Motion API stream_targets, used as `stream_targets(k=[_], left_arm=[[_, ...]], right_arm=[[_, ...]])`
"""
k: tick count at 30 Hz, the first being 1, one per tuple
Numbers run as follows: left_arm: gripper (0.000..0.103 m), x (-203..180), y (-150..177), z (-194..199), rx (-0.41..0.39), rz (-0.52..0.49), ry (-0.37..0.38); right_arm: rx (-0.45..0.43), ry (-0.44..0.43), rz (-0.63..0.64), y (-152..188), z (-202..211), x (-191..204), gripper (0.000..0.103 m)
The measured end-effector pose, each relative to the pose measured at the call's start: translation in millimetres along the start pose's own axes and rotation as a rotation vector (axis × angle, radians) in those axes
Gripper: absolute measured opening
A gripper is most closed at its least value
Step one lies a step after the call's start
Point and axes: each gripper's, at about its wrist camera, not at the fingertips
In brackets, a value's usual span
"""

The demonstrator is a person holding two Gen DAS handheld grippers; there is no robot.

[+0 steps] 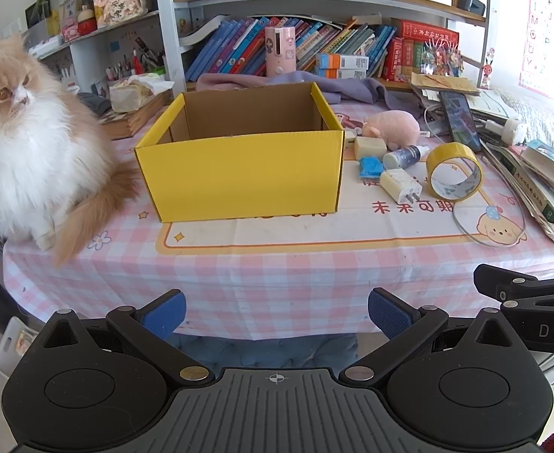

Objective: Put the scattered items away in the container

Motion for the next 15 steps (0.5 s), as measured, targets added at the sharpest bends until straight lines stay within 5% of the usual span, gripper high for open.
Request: stream_targets(k=[15], left_arm=[[0.103,-3.7,-1.4,-5.0,-0.002,-0.017,0.014]], right_arm=[[0.007,0.004,-0.014,-2.3,-3.4,-2.7,0.101]])
Point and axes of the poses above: each gripper's, at about its wrist camera, not at the fingertips, and z roughly against the way its jaws point, x to its left, y to its underside, and after that the axes turned 11 degrees about -y, right-handed
